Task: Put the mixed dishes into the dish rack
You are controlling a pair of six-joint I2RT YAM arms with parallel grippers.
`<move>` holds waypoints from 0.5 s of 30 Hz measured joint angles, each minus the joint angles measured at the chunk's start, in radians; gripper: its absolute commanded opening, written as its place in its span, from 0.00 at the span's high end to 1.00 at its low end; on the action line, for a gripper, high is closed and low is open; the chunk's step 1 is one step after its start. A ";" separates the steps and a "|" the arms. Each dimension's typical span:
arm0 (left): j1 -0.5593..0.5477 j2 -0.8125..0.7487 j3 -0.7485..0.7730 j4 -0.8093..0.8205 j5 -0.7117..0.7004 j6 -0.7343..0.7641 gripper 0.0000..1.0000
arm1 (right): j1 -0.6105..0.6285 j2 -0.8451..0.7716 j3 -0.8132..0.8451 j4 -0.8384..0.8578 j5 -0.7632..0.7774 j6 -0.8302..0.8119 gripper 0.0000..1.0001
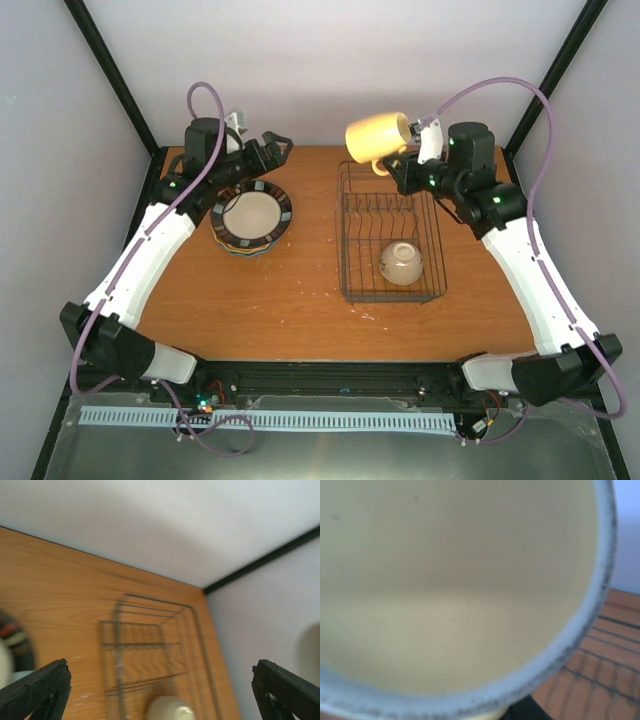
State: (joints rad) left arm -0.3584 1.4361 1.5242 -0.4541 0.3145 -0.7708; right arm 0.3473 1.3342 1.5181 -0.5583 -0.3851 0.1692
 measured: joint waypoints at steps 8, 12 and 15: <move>0.003 -0.082 -0.111 -0.159 -0.370 0.234 0.00 | 0.053 -0.099 -0.112 -0.278 0.237 -0.059 0.97; 0.003 -0.094 -0.159 -0.200 -0.494 0.323 0.00 | 0.124 -0.101 -0.251 -0.368 0.301 -0.049 0.97; 0.003 -0.105 -0.182 -0.206 -0.549 0.367 0.00 | 0.156 -0.101 -0.315 -0.415 0.322 -0.036 0.97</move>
State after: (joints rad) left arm -0.3550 1.3315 1.3422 -0.6598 -0.2348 -0.4038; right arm 0.5037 1.2335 1.2034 -0.9737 -0.0628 0.1329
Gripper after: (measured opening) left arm 0.997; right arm 0.100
